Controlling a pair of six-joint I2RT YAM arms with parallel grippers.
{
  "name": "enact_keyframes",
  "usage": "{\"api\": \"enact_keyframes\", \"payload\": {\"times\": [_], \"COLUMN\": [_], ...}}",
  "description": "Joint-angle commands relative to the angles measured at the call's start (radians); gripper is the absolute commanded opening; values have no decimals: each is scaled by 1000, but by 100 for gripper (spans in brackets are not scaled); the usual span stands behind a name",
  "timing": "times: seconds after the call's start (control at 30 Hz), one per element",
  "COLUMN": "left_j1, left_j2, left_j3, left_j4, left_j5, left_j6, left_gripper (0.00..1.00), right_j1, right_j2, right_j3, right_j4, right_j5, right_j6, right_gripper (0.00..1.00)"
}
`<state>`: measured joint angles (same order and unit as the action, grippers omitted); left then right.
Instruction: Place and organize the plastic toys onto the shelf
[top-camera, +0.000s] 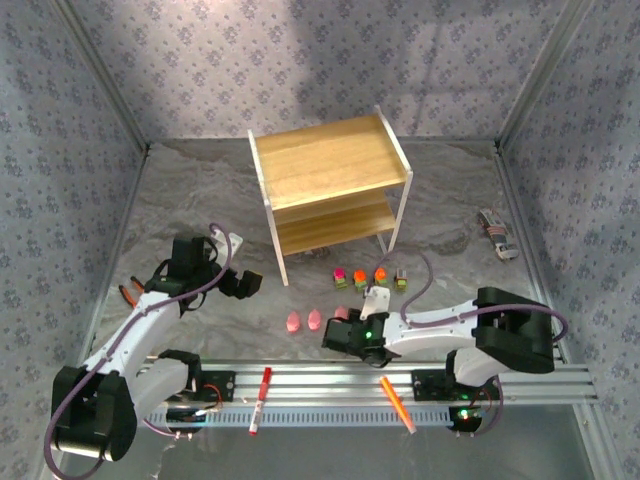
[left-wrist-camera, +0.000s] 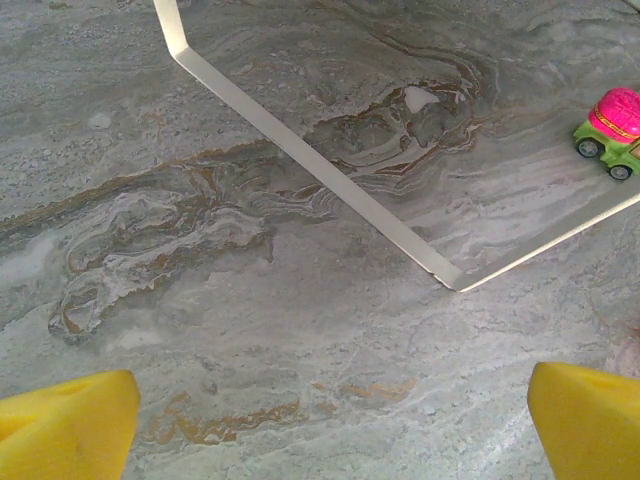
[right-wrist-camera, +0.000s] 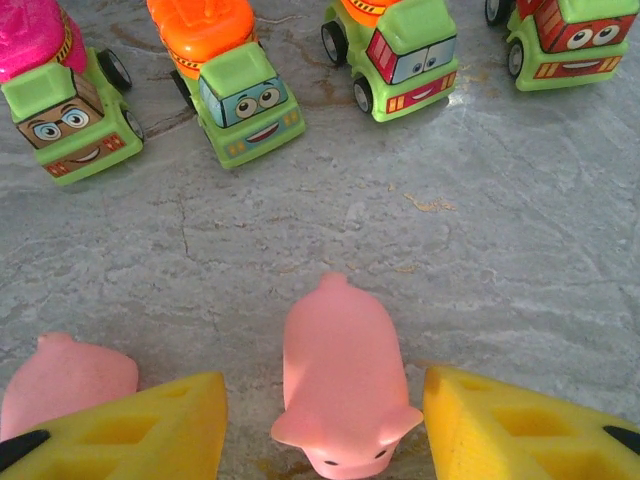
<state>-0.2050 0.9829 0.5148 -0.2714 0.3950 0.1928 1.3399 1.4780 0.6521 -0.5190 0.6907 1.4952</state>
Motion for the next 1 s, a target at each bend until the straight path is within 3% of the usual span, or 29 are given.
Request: {"api": "enact_keyframes", "payload": {"times": [0.0,0.33,0.97], "left_j1": [-5,-5,-5], "left_j2": [-6,-4,5], "left_j3": [-2,-2,0], "left_j4": [20,21,25], "left_j5": [-2,-2,-10], "left_j6": [-6,-7,-7], "left_gripper": [100,100,100], "right_j1": [-3,-7,12], "right_j2": [15,21,55], "right_j3": [20,8,5], "right_j4": [-34,-31,-36], "right_j5": [3,-3,41], "right_j6": [4,15,52], "right_gripper": [54,45,43]}}
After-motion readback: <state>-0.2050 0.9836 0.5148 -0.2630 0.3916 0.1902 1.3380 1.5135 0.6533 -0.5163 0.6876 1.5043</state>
